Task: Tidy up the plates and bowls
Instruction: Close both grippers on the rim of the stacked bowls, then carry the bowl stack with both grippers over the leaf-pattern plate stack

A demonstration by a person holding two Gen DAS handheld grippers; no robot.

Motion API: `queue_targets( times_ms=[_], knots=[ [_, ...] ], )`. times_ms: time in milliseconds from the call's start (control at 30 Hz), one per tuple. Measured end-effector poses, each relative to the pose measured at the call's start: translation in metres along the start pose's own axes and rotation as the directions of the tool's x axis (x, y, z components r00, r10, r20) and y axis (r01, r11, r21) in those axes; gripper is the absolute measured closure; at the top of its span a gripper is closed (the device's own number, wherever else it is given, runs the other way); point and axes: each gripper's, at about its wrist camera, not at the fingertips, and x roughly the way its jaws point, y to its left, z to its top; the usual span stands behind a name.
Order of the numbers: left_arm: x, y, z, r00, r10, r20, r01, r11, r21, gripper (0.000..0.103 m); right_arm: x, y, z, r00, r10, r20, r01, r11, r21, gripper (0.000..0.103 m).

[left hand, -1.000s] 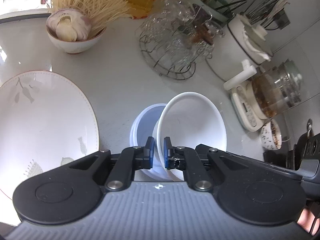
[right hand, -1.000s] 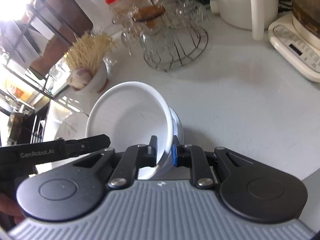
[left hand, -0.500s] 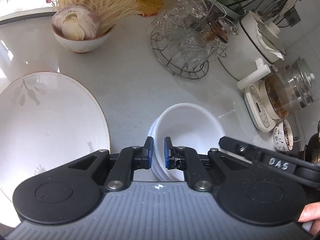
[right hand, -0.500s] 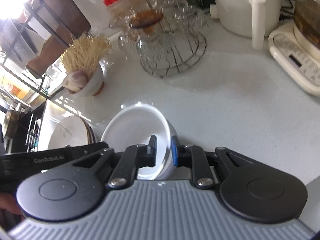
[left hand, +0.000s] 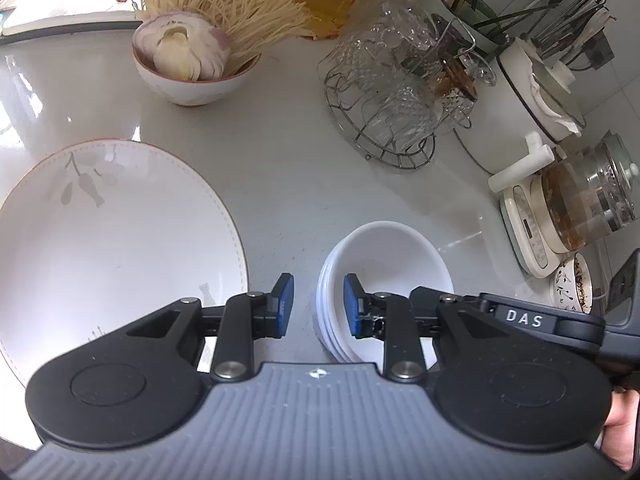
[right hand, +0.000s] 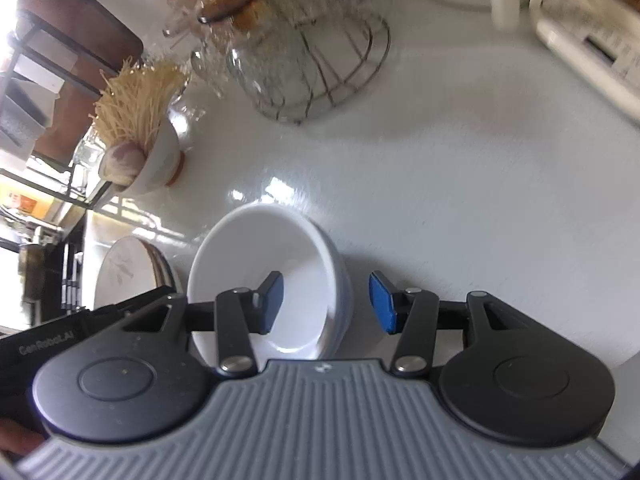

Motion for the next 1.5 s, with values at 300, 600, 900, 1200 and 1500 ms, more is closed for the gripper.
queue_targets(
  times_ms=[300,600,900,1200,1500],
  knots=[
    [0.003,-0.004,-0.006,1.000,-0.009,-0.006,0.009,1.000,0.011,0.072,0.013,-0.009,-0.010,0.998,0.020,-0.060,-0.016,0.998,0.067,0.058],
    [0.001,-0.001,-0.011,1.000,-0.009,-0.025,0.009,1.000,0.005,0.072,0.008,-0.019,-0.016,0.998,0.044,-0.038,-0.038,0.988,0.150,0.080],
    [0.016,-0.010,-0.015,0.993,-0.069,-0.094,0.073,0.997,0.035,0.061,-0.008,-0.031,-0.026,1.000,0.003,0.009,-0.005,0.985,0.174,0.083],
    [0.041,-0.036,-0.017,0.977,-0.101,-0.186,0.123,0.986,0.114,0.060,-0.019,-0.054,-0.036,0.999,-0.018,0.051,0.004,0.964,0.267,0.084],
    [0.065,-0.053,-0.021,0.966,-0.100,-0.237,0.139,0.979,0.152,0.061,-0.023,-0.067,-0.035,0.998,-0.012,0.062,-0.007,0.953,0.303,0.084]
  ],
)
